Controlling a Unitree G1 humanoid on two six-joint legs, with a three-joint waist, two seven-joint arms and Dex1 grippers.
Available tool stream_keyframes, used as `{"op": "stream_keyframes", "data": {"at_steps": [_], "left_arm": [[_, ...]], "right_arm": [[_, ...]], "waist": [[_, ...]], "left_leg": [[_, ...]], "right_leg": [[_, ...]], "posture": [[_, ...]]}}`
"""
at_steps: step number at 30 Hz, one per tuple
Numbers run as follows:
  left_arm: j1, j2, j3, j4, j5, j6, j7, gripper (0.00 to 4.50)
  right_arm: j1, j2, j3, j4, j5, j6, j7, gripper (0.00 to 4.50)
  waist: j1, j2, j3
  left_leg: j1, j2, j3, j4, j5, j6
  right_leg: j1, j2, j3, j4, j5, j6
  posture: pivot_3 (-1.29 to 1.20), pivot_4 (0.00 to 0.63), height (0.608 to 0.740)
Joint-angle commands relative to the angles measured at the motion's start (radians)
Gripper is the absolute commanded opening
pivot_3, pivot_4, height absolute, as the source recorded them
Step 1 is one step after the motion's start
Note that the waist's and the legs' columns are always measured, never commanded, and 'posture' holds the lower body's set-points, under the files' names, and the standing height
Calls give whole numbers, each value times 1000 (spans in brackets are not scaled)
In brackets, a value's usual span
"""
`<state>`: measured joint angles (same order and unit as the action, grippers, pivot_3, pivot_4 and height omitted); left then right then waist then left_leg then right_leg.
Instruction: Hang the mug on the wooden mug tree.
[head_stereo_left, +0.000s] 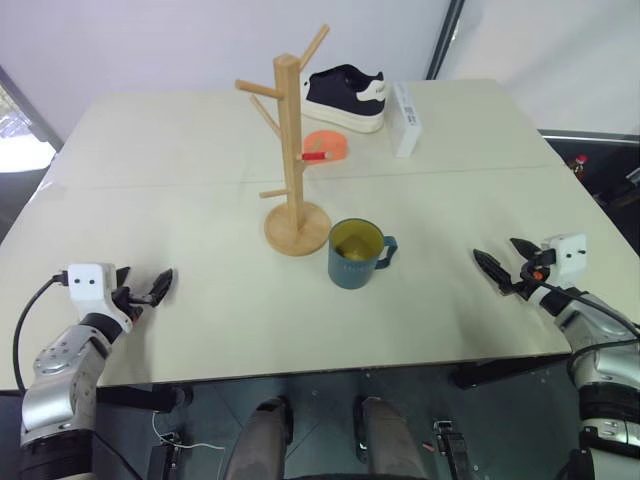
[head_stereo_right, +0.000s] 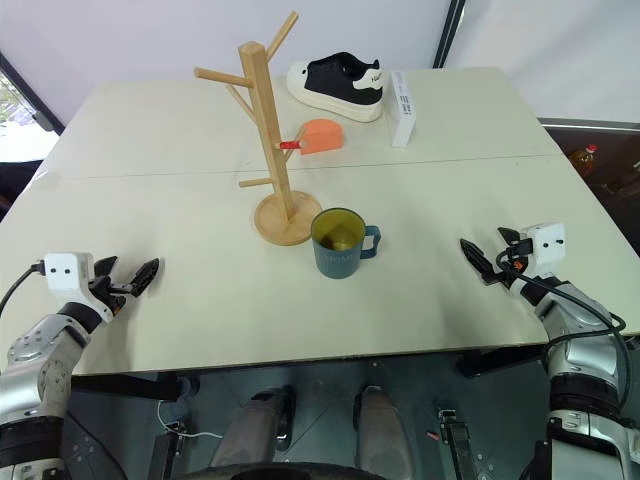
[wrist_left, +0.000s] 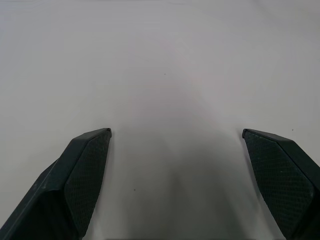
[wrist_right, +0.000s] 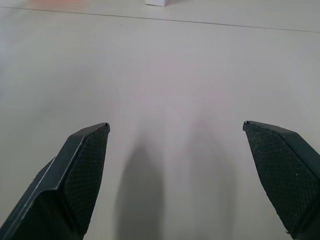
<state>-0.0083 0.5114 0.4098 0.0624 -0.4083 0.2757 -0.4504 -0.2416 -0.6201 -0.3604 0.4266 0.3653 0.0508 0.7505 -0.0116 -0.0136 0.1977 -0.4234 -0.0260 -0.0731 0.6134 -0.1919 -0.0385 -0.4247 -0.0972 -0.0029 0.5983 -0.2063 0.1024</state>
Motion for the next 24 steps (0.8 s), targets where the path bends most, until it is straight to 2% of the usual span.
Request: {"op": "stream_keyframes", "data": {"at_steps": [1, 6, 11, 17, 20, 24], "left_arm": [[-8, 7, 20, -33, -5, -10, 2, 4500], [-9, 1, 9, -49, -17, -1, -13, 4500], [3, 4, -39, -137, -56, 2, -110, 4500], [28, 12, -145, -290, -98, 6, -253, 4500], [44, 36, -206, -366, -119, 17, -340, 4500], [45, 59, -274, -447, -151, 34, -421, 4500]], "right_arm": [[-2, -7, -9, -22, -1, -22, -3, 4440], [4, -5, -6, -34, -4, -25, -7, 4440], [52, 9, -5, -154, 12, 6, -21, 4440], [175, 32, 8, -405, 66, 103, -23, 4440], [257, 63, 58, -583, 69, 152, -49, 4440], [295, 136, 142, -720, 40, 192, -128, 4440]], "waist": [[0, 0, 0], [0, 0, 0], [1, 0, 0], [1, 0, 0], [0, 0, 0], [-4, 1, 0]], "left_leg": [[0, 0, 0, 0, 0, 0], [0, 0, 0, 0, 0, 0], [0, 0, 0, 0, 0, 0], [0, 1, 0, 0, 0, 0], [0, 1, 0, 0, 0, 0], [0, 4, 1, 0, -1, -1]], "right_leg": [[0, 0, 0, 0, 0, 0], [0, 0, 0, 0, 0, 0], [0, 0, 0, 0, 0, 0], [0, 0, 0, 0, 0, 0], [0, 0, 0, 0, 0, 0], [-1, 1, 0, -1, -1, 1]], "posture": [[0, 150, 740], [0, 150, 740], [0, 150, 740], [0, 150, 740], [0, 150, 740], [0, 150, 740]]}}
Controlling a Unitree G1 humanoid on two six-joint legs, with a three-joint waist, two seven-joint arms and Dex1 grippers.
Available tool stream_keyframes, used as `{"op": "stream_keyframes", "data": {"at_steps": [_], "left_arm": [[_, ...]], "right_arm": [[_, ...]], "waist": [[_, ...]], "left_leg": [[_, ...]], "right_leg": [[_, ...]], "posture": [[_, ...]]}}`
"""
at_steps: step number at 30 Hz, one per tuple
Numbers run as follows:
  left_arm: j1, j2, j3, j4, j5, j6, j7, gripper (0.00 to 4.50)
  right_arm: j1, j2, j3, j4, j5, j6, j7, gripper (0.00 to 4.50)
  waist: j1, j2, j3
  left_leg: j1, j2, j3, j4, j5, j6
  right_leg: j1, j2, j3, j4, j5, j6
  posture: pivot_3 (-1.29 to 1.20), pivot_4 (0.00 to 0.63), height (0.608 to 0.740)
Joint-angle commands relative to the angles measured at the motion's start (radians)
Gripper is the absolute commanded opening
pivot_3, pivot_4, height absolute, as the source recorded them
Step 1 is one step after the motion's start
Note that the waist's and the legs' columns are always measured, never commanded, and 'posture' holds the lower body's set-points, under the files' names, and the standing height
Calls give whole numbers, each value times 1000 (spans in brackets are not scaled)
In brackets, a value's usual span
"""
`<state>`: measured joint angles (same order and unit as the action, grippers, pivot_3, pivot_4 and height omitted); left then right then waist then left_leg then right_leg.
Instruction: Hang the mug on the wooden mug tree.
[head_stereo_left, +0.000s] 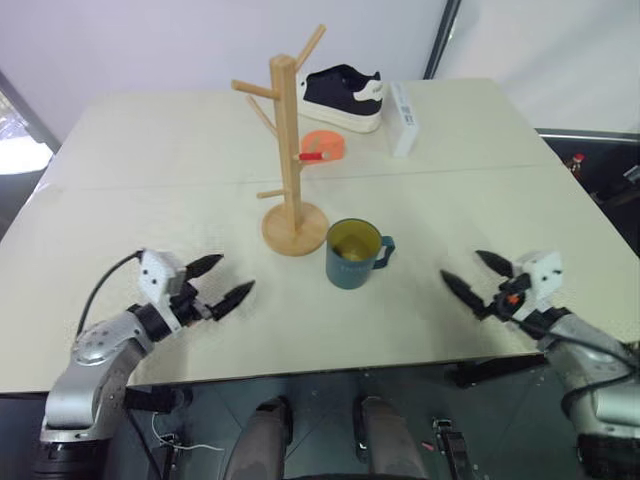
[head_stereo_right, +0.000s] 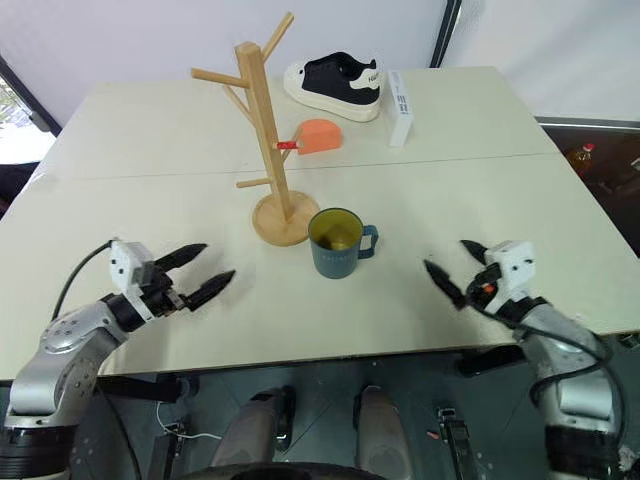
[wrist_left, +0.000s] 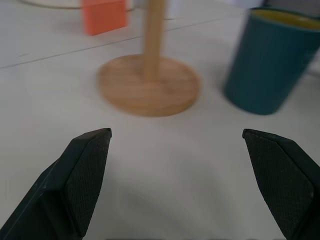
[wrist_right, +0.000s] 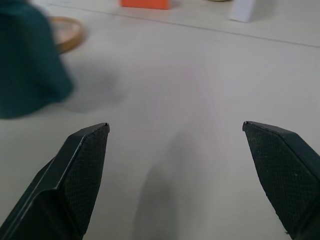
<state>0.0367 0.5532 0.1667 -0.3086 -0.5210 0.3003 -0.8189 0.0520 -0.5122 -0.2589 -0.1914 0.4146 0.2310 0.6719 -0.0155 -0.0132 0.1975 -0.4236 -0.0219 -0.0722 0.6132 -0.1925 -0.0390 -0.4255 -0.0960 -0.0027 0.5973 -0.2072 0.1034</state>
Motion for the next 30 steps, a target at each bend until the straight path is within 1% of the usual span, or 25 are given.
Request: {"op": "stream_keyframes", "data": {"at_steps": [1, 5, 9, 12, 21, 30], "left_arm": [[-1, 22, -46, -97, -51, 21, -67, 4500], [0, 56, -109, -171, -75, 59, -124, 4500], [-6, 74, -135, -197, -74, 70, -137, 4500], [-9, 74, -141, -208, -76, 70, -131, 4500], [-11, 69, -142, -206, -65, 58, -119, 4500], [-9, 67, -141, -199, -60, 45, -115, 4500]], "right_arm": [[1, 45, 61, -116, -24, 12, -67, 4440], [-36, 111, 118, -92, -79, -4, -141, 4440], [-65, 145, 157, -41, -112, -35, -155, 4440], [-82, 160, 176, -11, -128, -59, -158, 4440], [-119, 175, 198, 55, -152, -106, -160, 4440], [-193, 200, 216, 143, -180, -136, -176, 4440]], "waist": [[0, 0, 0], [1, 0, 0], [3, 0, 0], [4, 0, 0], [2, 0, 0], [2, 0, 0]], "left_leg": [[0, 0, 0, 0, -1, -2], [-2, 2, 2, 1, -2, -3], [-2, 2, 6, 0, -1, -2], [-2, 1, 6, 0, 0, 1], [-2, 1, 6, 0, 0, 1], [-1, 1, 6, 0, 0, 1]], "right_leg": [[0, 0, 0, 0, 0, -1], [0, 0, 0, -4, 1, -1], [-1, -2, 0, -4, 1, -1], [-2, -1, 0, -4, 3, -5], [-3, 1, 0, -2, 3, -4], [-3, 2, 0, -1, 4, -5]], "posture": [[0, 150, 740], [0, 150, 740], [0, 150, 740], [0, 150, 740], [0, 150, 740], [0, 150, 740]]}}
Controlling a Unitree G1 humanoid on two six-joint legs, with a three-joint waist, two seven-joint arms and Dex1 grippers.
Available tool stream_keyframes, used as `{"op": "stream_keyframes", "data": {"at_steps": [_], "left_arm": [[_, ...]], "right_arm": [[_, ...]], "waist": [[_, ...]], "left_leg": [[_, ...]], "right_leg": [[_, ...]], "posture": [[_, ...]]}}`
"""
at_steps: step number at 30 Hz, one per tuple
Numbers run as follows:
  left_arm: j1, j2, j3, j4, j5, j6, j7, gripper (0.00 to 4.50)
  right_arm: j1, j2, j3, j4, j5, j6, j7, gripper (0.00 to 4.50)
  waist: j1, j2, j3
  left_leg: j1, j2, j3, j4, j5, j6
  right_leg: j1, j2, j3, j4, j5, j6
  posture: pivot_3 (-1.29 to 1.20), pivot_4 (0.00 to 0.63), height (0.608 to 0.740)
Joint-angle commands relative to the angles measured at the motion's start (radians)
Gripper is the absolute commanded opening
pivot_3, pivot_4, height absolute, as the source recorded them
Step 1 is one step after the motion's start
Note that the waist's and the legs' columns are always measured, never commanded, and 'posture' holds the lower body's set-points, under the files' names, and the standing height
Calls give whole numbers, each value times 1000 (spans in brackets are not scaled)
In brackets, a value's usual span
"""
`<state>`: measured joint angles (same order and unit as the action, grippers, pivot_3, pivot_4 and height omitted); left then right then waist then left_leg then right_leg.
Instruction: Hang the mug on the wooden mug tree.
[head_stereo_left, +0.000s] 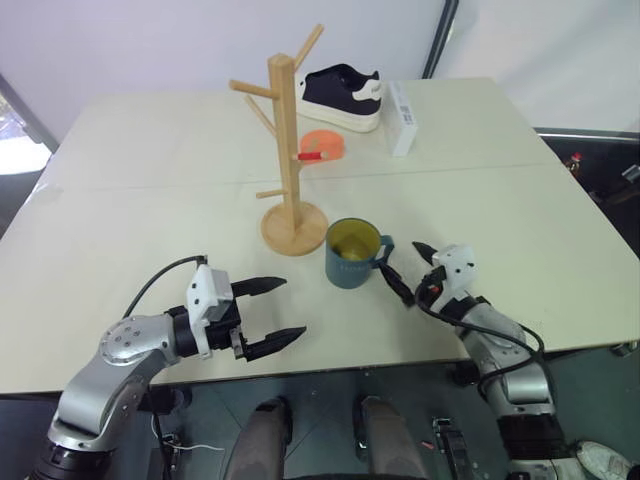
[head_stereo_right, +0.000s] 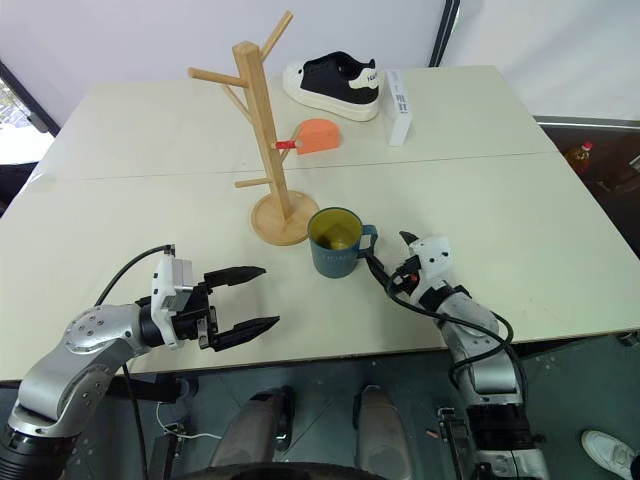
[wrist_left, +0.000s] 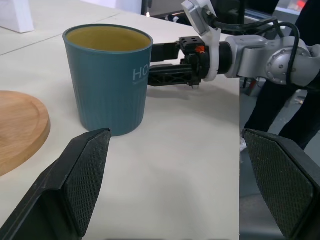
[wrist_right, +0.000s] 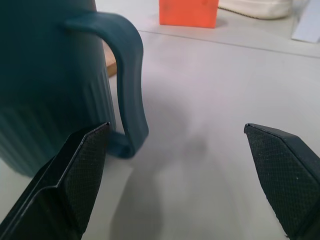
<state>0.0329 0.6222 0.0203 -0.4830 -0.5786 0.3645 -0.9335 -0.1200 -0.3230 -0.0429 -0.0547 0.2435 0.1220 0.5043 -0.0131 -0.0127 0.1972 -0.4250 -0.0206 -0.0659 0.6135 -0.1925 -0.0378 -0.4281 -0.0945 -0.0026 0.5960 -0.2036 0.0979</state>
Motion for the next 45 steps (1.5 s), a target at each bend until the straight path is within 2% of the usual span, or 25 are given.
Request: {"op": "stream_keyframes", "data": {"at_steps": [1, 2, 3, 5, 9, 11, 16, 18, 22, 27, 32, 35, 45], "left_arm": [[-4, -2, 7, -25, -2, -20, 1, 4500], [-4, -2, 8, -24, -2, -21, 1, 4500], [-3, -2, 10, -25, -2, -22, 1, 4500], [1, -1, 14, -27, -2, -23, 3, 4500], [9, 0, 17, -30, 0, -27, 7, 4500], [12, 0, 21, -31, 1, -28, 11, 4500], [18, 3, 36, -23, 0, -33, 20, 4500], [17, 7, 50, -12, 2, -37, 24, 4500], [-18, 8, 127, 78, 9, -68, 46, 4500], [-59, 15, 188, 141, -13, -81, 38, 4500], [-135, 17, 257, 140, -96, -45, 47, 4500], [-166, 22, 277, 124, -128, -22, 59, 4500], [-160, 18, 294, 77, -139, -6, 93, 4500]], "right_arm": [[-29, 14, 2, 16, -9, -30, -7, 4440], [-36, 17, 5, 25, -9, -30, -6, 4440], [-41, 19, 7, 30, -11, -34, -5, 3929], [-43, 23, 11, 30, -1, -35, 10, 3193], [-42, 28, 16, 18, 9, -30, 25, 940], [-40, 28, 21, 8, 19, -29, 38, 23], [-34, 6, 23, -69, 51, -6, 78, 23], [-41, -47, 36, -122, 36, 10, 120, 23], [-189, -267, 61, -220, -44, 24, 252, 23], [-390, -374, 92, -248, -20, 121, 348, 23], [-636, -379, 177, -98, -90, 130, 417, 23], [-735, -362, 213, 13, -116, 104, 451, 23], [-911, -291, 266, 240, -179, 11, 517, 23]], "waist": [[0, 0, 0], [0, 0, 0], [0, 0, 0], [0, 0, 0], [0, 0, 0], [0, 0, 0], [0, 0, 0], [0, 0, 0], [-3, 2, 1], [0, 1, 1], [0, 0, 1], [0, 0, 1], [-5, 0, 1]], "left_leg": [[0, 0, 0, 0, 0, 0], [0, 0, 0, 0, 0, 0], [0, 0, 0, 0, 0, 0], [0, 0, 0, 0, 0, 0], [0, 0, 0, 0, 0, 0], [0, 0, 0, 0, 0, 0], [1, 0, 0, 0, 0, 0], [1, 0, 0, 0, 0, 0], [1, 0, 1, 1, 0, 0], [3, 3, 1, 2, 0, 0], [0, 3, 2, 1, 0, 0], [0, 2, 2, 2, 0, 0], [1, 2, 2, 1, 0, 0]], "right_leg": [[0, 0, 0, 0, 0, 0], [0, 0, 0, 0, 0, 0], [0, 0, 0, 0, 0, 0], [0, 0, 0, 0, 0, 0], [0, 0, 0, 1, 0, 0], [0, 0, 0, 1, 0, 0], [0, 1, 0, 1, 0, 0], [0, 1, 0, 1, 0, 0], [0, 1, 1, 1, 0, 1], [1, 3, 0, 1, 0, 1], [-1, 3, 0, 1, 2, -3], [-1, 3, 0, 1, 2, -3], [-1, 4, 0, 2, 3, -1]], "posture": [[0, 150, 740], [0, 150, 740], [0, 150, 740], [0, 150, 740], [0, 150, 740], [0, 150, 740], [0, 150, 740], [0, 150, 740], [0, 150, 740], [0, 150, 740], [0, 150, 740], [0, 150, 740], [0, 150, 740]]}}
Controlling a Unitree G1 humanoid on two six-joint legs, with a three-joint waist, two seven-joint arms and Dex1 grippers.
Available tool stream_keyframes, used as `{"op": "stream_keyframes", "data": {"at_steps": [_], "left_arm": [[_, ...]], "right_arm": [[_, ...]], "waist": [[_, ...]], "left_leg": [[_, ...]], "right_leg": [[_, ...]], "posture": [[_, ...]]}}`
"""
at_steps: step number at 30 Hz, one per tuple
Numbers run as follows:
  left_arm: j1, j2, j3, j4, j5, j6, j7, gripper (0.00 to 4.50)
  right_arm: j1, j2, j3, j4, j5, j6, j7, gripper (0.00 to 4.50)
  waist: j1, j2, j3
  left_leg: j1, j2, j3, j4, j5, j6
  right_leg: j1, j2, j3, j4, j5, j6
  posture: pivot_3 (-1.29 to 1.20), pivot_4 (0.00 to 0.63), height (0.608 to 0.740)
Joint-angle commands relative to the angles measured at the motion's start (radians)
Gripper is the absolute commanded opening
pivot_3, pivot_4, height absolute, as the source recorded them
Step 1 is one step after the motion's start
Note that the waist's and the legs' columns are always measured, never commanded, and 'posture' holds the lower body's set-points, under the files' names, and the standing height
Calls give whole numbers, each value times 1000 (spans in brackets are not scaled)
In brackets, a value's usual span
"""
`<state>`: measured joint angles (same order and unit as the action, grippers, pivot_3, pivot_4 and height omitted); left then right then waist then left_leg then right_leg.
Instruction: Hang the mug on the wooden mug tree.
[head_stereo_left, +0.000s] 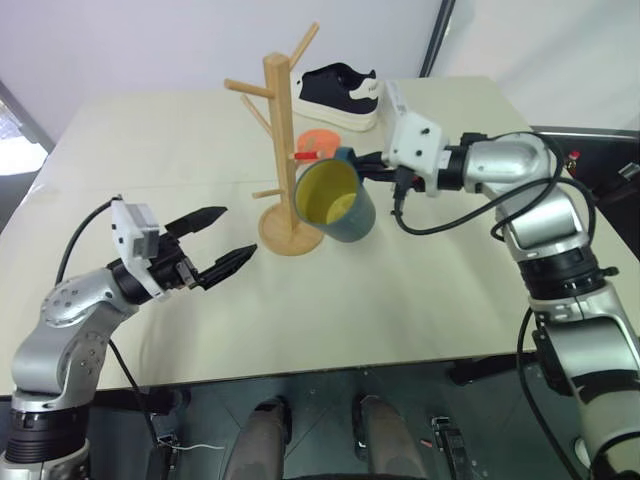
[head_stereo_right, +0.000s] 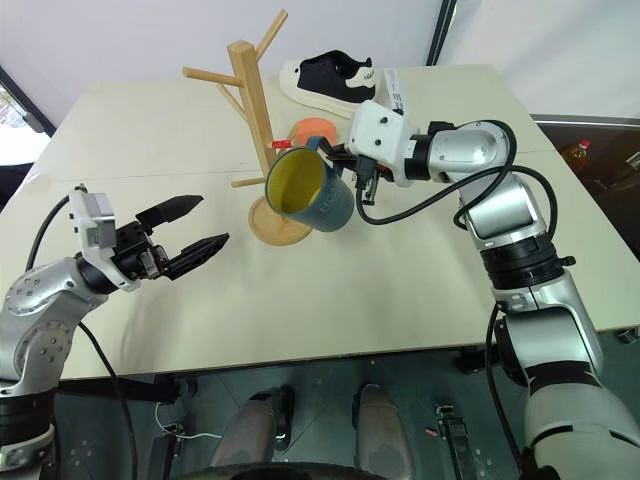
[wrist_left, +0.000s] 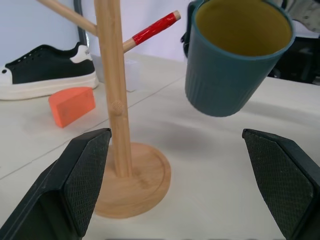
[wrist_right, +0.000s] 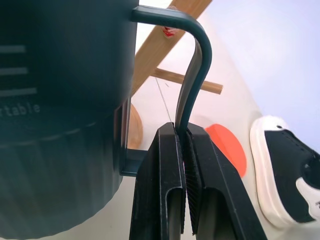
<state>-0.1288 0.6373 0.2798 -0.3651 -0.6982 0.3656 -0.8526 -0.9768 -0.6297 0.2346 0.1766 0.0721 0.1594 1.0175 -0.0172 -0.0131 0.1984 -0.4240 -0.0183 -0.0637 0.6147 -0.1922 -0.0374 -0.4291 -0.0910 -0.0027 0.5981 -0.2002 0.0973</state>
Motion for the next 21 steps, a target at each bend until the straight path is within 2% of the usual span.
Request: {"op": "stream_keyframes", "data": {"at_steps": [1, 21], "left_arm": [[4, 1, 36, -44, -22, -7, 16, 4500], [-30, -23, 4, -23, -1, -23, 29, 4500]], "right_arm": [[-63, 24, -12, 17, -10, -26, 5, 23], [-168, 172, 55, 188, -150, -28, -34, 23]], "waist": [[-1, 0, 0], [-1, 0, 0]], "left_leg": [[0, 0, 0, 0, 0, 0], [1, 0, 0, 0, 0, 0]], "right_leg": [[0, 0, 0, 0, 0, 0], [0, 1, 0, 2, 0, 0]], "posture": [[0, 150, 740], [0, 150, 740]]}}
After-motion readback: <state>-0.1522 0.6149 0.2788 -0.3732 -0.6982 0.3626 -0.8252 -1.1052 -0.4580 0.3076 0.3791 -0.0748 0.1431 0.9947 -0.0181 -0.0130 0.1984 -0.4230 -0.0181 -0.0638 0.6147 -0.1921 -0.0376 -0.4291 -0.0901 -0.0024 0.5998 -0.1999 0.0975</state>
